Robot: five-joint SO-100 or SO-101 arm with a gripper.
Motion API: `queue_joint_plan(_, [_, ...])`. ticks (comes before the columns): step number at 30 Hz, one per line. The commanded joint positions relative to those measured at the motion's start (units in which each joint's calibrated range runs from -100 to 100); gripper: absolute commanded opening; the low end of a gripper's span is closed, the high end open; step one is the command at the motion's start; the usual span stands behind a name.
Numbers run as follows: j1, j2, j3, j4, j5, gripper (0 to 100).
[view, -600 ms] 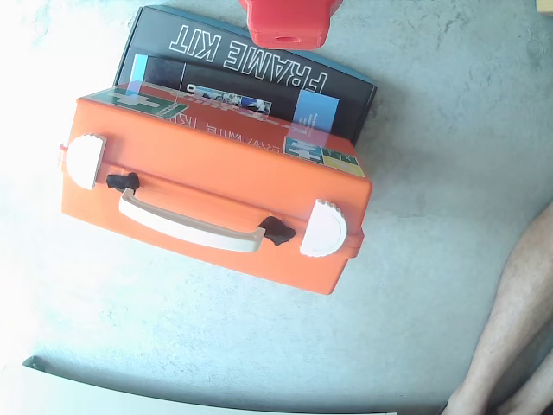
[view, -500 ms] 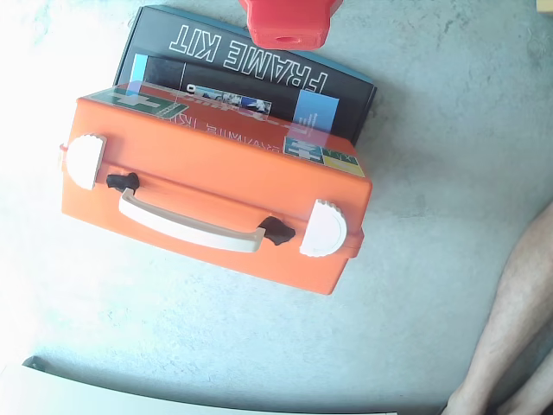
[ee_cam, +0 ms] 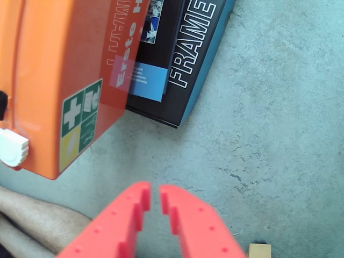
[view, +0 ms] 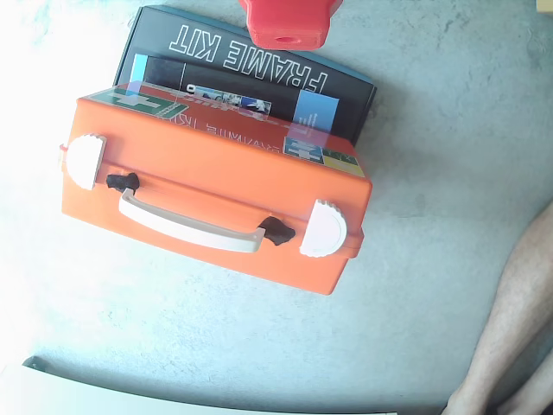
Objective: Grab the white handle of the orange box
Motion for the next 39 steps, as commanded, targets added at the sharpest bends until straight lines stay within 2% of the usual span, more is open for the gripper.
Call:
queue_joint_plan(1, [0.01,-0.71,3.44,-0.12,0.21,2])
queue_joint_plan(35, [0.16,-0.71,3.35,-0.12,0.37,2])
queue_joint_plan(39, [0.16,-0.71,-0.46,1.06,0.11,2])
